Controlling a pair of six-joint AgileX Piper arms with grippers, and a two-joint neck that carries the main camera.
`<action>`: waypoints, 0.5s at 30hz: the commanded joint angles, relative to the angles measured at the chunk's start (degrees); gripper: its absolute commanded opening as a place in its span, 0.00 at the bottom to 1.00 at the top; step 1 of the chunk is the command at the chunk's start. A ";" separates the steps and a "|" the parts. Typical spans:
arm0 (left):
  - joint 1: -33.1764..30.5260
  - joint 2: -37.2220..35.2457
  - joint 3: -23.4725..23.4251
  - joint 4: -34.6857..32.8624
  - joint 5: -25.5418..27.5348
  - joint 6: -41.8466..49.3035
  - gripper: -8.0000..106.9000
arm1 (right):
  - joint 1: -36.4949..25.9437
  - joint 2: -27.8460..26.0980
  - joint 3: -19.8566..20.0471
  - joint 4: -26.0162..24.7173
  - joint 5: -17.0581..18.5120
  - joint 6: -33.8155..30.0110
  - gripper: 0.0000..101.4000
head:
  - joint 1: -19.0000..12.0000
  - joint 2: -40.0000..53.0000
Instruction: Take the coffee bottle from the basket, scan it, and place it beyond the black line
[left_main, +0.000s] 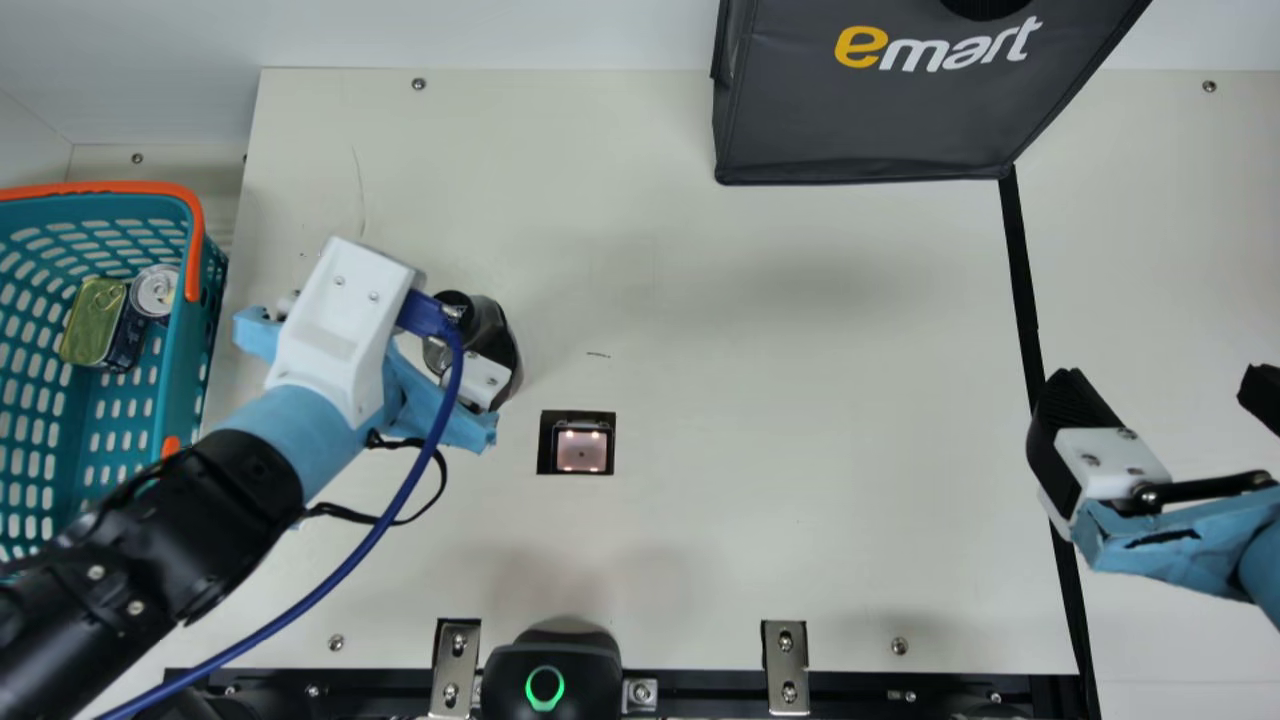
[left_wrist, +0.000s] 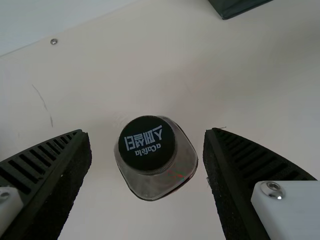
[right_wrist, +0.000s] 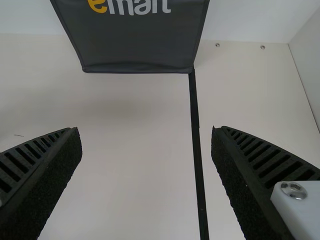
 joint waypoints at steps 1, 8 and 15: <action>-0.44 0.31 0.21 1.48 0.06 -2.25 0.85 | 0.00 0.00 0.00 0.00 0.00 0.00 0.90 | -1.57 0.00; -1.51 1.53 1.29 4.72 -0.13 -6.68 0.85 | 0.00 0.00 0.00 0.00 0.00 0.00 0.90 | -1.57 0.00; -1.57 2.54 2.08 7.33 -0.63 -9.92 0.85 | 0.00 0.00 0.00 0.00 0.00 0.00 0.90 | -1.57 0.00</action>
